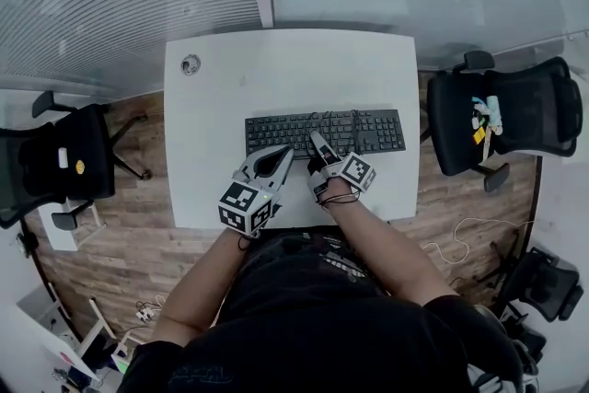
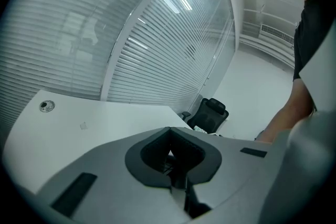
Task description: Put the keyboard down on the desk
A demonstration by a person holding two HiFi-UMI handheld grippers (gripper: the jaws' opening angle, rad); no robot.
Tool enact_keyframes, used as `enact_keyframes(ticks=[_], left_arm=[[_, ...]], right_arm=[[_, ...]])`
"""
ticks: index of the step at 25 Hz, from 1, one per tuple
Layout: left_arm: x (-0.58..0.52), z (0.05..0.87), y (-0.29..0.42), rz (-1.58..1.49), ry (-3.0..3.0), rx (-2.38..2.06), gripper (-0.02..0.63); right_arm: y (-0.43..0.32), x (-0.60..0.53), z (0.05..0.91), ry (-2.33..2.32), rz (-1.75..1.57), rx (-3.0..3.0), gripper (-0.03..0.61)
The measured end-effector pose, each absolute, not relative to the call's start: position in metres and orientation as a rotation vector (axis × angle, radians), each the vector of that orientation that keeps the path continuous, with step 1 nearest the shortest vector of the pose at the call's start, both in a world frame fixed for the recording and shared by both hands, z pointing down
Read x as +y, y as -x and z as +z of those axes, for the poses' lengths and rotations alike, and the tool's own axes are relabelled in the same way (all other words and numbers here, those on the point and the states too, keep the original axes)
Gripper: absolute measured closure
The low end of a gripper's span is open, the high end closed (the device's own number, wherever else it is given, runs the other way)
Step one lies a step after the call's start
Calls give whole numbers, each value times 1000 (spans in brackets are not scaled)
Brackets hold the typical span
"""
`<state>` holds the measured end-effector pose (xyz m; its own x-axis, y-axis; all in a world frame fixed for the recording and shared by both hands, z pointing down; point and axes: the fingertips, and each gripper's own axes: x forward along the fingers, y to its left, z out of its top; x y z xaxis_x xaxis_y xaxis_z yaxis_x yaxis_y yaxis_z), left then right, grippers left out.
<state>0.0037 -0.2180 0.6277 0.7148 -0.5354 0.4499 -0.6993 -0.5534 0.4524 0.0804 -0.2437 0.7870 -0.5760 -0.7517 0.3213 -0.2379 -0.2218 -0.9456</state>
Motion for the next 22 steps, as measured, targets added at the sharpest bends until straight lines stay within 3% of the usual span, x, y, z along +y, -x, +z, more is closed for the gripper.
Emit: enact_keyframes(ticks=[17, 22], left_arm=[[-209, 628, -17, 367, -2306, -903, 598], [-209, 627, -13, 370, -2311, -923, 598]], right_arm=[[-77, -245, 795, 1227, -1927, 1616, 474], [-77, -242, 799, 1239, -1975, 1601, 429]])
